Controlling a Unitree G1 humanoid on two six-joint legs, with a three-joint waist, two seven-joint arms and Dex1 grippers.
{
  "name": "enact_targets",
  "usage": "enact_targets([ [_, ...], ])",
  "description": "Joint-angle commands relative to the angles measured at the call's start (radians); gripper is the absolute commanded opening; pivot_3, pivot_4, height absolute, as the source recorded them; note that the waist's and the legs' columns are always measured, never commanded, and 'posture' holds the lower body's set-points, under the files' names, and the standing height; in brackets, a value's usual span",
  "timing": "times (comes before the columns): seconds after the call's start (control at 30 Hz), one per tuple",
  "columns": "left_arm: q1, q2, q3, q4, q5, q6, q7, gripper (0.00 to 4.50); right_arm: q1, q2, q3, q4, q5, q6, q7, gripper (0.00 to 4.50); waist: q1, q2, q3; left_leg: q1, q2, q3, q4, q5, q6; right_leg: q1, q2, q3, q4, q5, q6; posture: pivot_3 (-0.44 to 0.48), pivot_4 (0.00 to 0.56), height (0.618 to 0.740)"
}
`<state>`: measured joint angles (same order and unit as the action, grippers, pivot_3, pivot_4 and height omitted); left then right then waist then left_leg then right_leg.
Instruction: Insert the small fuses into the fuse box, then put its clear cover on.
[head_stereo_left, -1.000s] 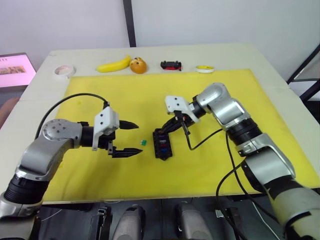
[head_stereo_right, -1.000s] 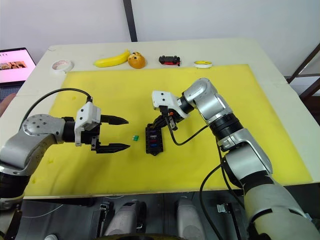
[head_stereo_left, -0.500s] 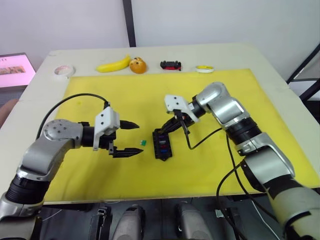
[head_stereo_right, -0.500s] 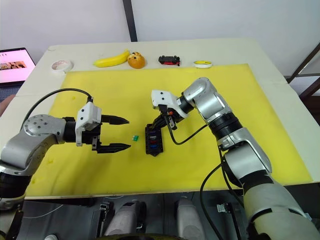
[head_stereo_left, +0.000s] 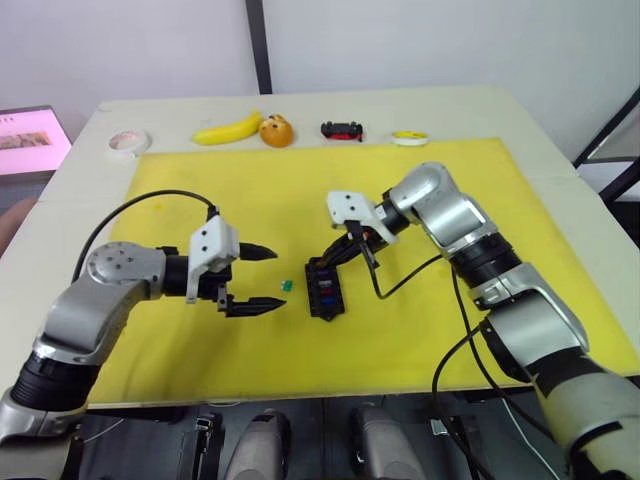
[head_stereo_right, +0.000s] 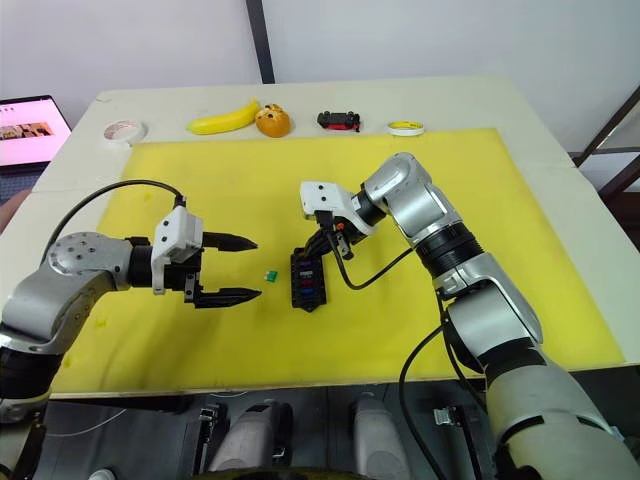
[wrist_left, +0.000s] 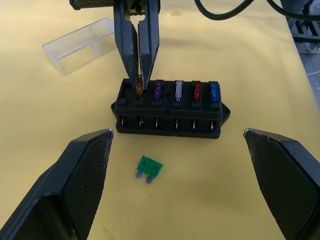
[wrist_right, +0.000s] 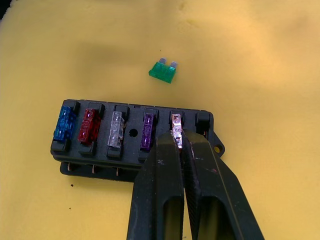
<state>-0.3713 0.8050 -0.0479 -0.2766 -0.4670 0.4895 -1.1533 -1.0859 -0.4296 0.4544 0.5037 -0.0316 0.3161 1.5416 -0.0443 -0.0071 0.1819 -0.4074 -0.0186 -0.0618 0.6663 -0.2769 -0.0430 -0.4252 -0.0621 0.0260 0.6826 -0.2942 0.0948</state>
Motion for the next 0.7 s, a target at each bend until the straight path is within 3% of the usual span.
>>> enact_targets([
  [0.03,-0.007,0.005,0.017,-0.021,-0.004,-0.019,-0.002,4.5,-0.017,0.003,-0.005,-0.033,0.005,-0.004,0.009,0.69,0.0,0.0,0.0,0.0,0.0,0.0,0.0,0.0,0.0,0.0,0.0,0.0,0.0,0.0,0.0,0.0,0.15,0.74],
  [0.07,-0.007,0.005,0.017,-0.02,-0.004,-0.019,-0.003,4.5,-0.016,0.003,-0.006,-0.035,0.006,-0.003,0.008,0.97,0.0,0.0,0.0,0.0,0.0,0.0,0.0,0.0,0.0,0.0,0.0,0.0,0.0,0.0,0.0,0.0,0.15,0.74],
  [0.2,-0.008,0.006,0.016,-0.019,-0.003,-0.019,-0.004,4.5,-0.021,0.001,-0.019,-0.049,0.016,0.013,0.002,2.93,0.0,0.0,0.0,0.0,0.0,0.0,0.0,0.0,0.0,0.0,0.0,0.0,0.0,0.0,0.0,0.0,0.15,0.74],
  [0.7,-0.012,0.007,0.017,-0.012,-0.003,-0.021,-0.01,4.5,-0.015,-0.026,-0.101,-0.144,0.095,0.096,-0.014,2.93,0.0,0.0,0.0,0.0,0.0,0.0,0.0,0.0,0.0,0.0,0.0,0.0,0.0,0.0,0.0,0.0,0.15,0.74],
])
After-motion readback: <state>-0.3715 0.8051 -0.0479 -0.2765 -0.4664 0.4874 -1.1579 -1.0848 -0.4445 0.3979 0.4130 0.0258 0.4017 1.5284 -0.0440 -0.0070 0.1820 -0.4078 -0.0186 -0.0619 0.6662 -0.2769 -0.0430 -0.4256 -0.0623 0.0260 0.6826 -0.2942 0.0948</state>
